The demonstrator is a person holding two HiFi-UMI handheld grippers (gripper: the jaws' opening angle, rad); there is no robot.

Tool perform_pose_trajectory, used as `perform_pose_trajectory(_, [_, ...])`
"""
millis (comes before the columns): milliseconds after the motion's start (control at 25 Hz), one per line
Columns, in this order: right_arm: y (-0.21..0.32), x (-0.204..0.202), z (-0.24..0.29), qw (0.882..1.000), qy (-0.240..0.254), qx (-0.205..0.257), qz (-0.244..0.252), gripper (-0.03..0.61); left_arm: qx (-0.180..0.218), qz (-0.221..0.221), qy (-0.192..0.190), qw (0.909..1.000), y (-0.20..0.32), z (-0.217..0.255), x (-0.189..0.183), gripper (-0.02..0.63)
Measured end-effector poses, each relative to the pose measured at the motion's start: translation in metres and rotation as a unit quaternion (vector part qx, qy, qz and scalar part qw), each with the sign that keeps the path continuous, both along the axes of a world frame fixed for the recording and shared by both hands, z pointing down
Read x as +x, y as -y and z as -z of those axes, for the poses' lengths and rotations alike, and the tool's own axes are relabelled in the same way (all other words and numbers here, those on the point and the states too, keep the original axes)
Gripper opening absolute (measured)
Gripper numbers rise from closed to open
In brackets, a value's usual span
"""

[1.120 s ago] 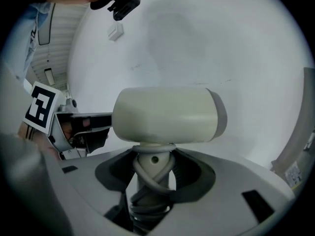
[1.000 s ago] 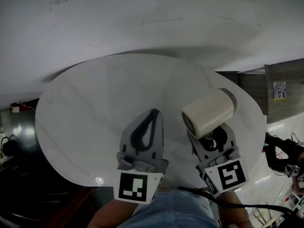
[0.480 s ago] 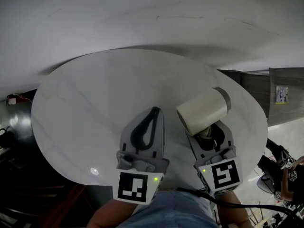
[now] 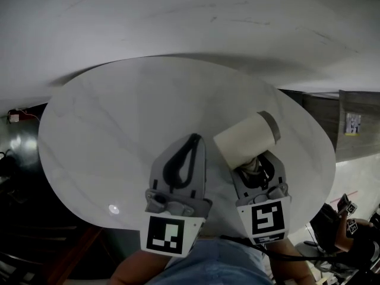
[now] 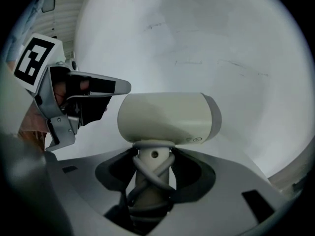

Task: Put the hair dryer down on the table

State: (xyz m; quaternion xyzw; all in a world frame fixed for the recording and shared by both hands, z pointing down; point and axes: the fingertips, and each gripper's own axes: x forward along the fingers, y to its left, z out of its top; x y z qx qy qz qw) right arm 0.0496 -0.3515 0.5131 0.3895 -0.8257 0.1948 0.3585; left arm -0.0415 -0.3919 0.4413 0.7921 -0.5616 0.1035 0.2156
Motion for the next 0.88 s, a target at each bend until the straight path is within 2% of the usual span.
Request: perform_pose_trajectory(880, [-0.016,-0.010,-0.033,0.995,-0.071,-0.058,0.047,0.221,0.004,0.021,-0.002,0.9998,-0.007,0.007,-0.018,0.017])
